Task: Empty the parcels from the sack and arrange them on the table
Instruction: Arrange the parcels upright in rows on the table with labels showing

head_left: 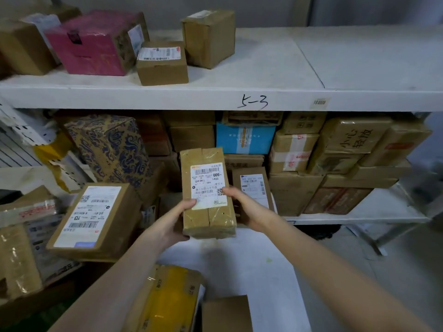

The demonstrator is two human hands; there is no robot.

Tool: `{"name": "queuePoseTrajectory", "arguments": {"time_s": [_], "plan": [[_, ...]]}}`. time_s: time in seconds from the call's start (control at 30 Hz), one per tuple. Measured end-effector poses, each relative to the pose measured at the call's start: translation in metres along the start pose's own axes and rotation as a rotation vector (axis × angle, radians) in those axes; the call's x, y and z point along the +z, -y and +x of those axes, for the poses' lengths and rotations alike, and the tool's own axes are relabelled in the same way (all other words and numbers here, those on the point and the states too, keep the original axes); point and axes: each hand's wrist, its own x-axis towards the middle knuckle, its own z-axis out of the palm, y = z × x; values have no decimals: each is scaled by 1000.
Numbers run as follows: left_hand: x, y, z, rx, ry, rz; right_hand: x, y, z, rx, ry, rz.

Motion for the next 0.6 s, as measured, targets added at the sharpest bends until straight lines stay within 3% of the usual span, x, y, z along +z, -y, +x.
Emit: {"name": "queuePoseTrajectory", "arguments": {"time_s": [0.07, 0.2, 0.4, 0.53, 0.6], "plan": [[-2, 4, 8, -25, 5, -43, 2, -3, 7, 13, -36, -28], [-3, 2, 35, -66, -47, -21, 9, -6, 21, -43, -260, -244], [2, -3, 80, 54, -99, -87, 1, -17, 30, -138, -282, -376], [13, -1, 103, 175, -292, 114, -25, -20, 31, -218, -313, -442], [18, 4, 103, 175, -419, 171, -41, -25, 25, -278, -514, -604]]}}
